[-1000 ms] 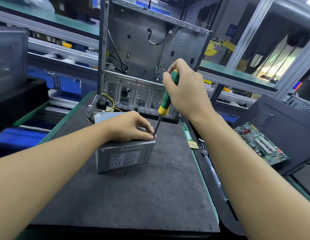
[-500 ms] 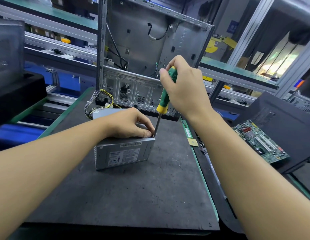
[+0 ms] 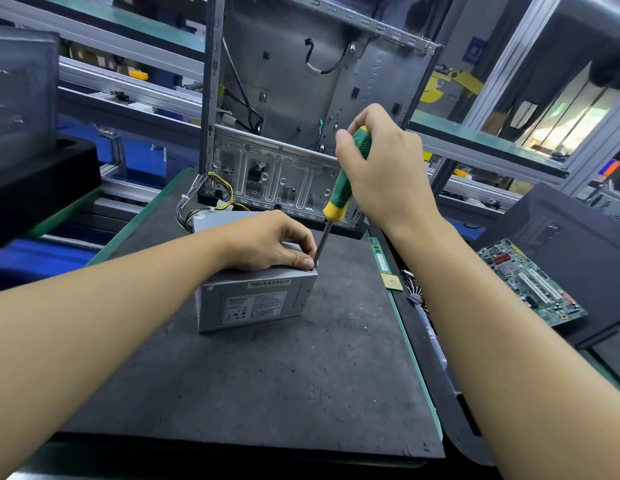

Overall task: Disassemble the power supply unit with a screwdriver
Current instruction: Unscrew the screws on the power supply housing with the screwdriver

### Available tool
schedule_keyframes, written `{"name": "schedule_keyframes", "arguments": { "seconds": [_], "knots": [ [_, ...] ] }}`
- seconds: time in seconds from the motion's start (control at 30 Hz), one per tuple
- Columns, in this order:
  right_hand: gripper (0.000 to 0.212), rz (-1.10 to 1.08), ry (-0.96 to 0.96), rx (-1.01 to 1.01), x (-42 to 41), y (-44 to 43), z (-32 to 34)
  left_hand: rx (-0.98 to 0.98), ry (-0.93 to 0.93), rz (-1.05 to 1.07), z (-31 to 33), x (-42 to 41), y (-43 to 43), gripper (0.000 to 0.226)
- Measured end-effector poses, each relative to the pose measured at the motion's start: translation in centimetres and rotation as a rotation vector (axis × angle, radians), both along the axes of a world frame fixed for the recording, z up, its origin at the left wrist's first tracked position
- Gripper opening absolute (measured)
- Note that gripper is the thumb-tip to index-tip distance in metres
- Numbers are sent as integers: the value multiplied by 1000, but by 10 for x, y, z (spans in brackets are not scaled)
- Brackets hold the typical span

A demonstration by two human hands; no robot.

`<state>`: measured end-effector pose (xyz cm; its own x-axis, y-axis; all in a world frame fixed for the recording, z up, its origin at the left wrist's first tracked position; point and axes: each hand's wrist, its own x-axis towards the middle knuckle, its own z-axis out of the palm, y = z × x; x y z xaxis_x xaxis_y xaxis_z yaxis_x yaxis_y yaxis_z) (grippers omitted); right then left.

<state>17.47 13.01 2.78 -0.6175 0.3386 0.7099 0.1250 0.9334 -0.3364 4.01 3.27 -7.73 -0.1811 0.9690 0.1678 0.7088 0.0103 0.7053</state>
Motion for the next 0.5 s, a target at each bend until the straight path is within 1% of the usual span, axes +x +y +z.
{"name": "schedule_keyframes", "arguments": {
  "seconds": [0.17,0.23,0.37,0.43,0.5],
  "knots": [
    [25,-20,-16,97,0,-3,1,14,3,6,-1,0,0,4],
    [32,-75,-45,178,-1,-5,4,34,-11,-2,-1,-1,-1,2],
    [44,-242,-173,312,-4,-11,11,33,-62,-29,-2,-2,-1,6],
    [45,-251,-235,321,-6,-13,14,16,-75,-34,-2,-3,-2,7],
    [42,-203,-283,279,-8,-14,17,-2,-93,-11,-1,-2,-3,13]
  ]
}}
